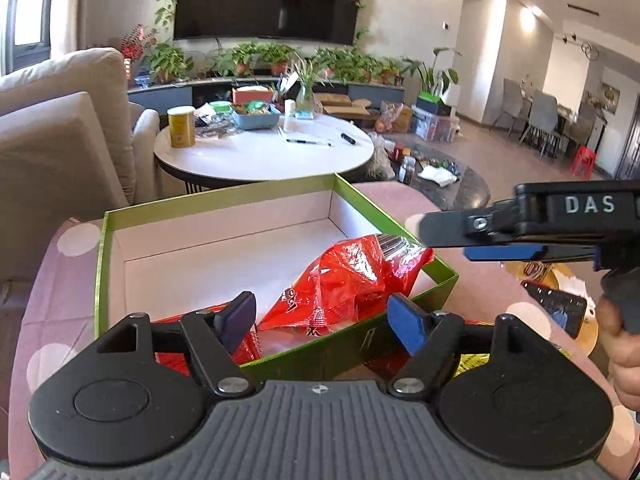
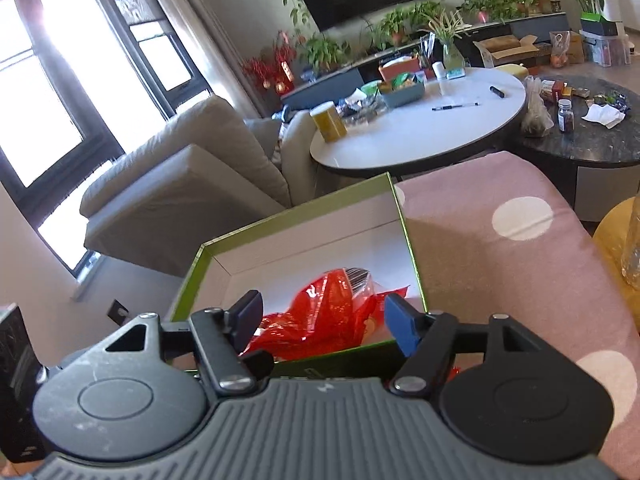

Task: Organize snacks
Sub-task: 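Lift the large red bag into the green box and open the right gripper, then grasp the bagged bread loaf with the right gripper, then carry the bread loaf into the green box and release it, then grasp the yellow-and-red snack bag with the right gripper and lift it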

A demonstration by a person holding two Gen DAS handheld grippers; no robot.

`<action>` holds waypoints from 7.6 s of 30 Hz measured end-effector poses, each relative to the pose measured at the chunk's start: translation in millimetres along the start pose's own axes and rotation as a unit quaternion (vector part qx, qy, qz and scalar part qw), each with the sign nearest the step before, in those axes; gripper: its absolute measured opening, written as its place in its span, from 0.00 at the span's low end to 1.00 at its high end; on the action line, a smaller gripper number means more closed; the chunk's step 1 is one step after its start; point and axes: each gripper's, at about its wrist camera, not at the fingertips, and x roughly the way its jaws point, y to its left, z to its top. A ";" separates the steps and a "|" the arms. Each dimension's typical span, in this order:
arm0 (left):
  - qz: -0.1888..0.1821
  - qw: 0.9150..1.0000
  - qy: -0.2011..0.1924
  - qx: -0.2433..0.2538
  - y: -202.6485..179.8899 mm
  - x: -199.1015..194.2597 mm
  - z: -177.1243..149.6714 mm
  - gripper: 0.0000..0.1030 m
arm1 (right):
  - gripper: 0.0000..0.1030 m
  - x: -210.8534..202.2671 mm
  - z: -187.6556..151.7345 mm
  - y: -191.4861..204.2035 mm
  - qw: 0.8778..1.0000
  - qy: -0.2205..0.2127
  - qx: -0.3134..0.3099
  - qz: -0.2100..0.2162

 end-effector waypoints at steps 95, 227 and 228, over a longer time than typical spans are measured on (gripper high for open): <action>0.043 0.994 -0.100 -0.008 9.7 -131.5 -33.8 0.51 | 0.53 -28.1 -43.7 89.6 0.993 0.013 -0.091 0.067; 0.076 0.996 0.006 -0.038 -0.6 -69.1 -63.4 0.83 | 0.63 20.8 -65.1 4.7 0.995 0.090 -0.045 -0.020; 0.079 0.996 0.008 -0.041 1.2 -69.2 -64.7 0.83 | 0.63 23.3 -68.8 7.9 0.994 0.100 -0.051 -0.013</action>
